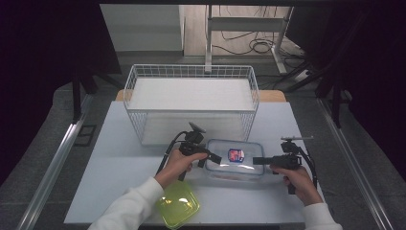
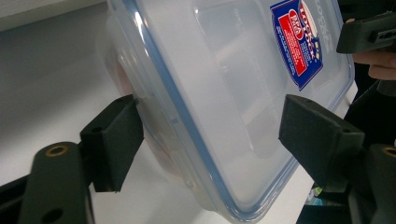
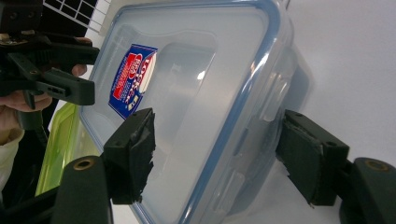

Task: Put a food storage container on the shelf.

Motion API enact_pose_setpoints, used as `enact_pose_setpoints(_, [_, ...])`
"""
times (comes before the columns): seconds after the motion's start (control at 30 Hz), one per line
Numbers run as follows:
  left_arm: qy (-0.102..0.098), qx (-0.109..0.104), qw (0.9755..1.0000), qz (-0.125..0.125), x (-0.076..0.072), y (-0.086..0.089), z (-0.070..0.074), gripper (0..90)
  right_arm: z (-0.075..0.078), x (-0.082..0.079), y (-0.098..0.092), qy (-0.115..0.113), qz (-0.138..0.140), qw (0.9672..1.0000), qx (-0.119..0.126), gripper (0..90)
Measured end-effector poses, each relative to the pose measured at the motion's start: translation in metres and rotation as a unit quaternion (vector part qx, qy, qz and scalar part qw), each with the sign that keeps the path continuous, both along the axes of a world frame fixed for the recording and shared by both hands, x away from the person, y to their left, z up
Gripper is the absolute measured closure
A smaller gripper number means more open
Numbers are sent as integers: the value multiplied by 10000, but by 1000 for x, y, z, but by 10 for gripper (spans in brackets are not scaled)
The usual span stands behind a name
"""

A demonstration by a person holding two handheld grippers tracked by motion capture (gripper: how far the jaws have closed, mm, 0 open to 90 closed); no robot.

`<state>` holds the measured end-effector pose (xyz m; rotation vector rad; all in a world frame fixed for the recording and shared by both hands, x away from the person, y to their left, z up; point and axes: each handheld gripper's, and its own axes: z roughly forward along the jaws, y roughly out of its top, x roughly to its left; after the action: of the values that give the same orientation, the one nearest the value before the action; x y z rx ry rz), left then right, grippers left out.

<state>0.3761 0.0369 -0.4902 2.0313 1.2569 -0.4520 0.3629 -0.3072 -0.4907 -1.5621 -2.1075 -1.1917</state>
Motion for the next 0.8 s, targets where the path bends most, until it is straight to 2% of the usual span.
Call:
enact_pose_setpoints(0.1, [-72, 1, 10000, -32, -2, 3, 2, 248, 2, -2, 0, -45, 28, 10000, -26, 319])
enact_pose_setpoints(0.17, [-135, -14, 9999, 9, -4, 4, 5, 295, 4, -4, -1, -93, 64, 9999, -47, 339])
enact_pose_setpoints(0.27, [-232, -12, 9997, 2, -7, 7, 9, 325, 7, -9, -3, -223, 107, 9997, -39, 370])
enact_pose_setpoints(0.4, [-301, -141, 9994, 45, -12, 11, 11, 380, 8, -17, -8, -378, 105, 9992, 59, 412])
enact_pose_setpoints(0.47, [-338, -171, 9993, -20, -14, 14, 12, 409, 9, -22, -9, -483, 118, 9987, 63, 428])
enact_pose_setpoints(0.67, [-562, -68, 9983, -126, -22, 15, 16, 445, 12, -31, -9, -675, 174, 9976, 29, 452])
enact_pose_setpoints(0.8, [-595, -196, 9979, -168, -24, 19, 15, 462, 11, -36, -11, -735, 165, 9971, 99, 472])
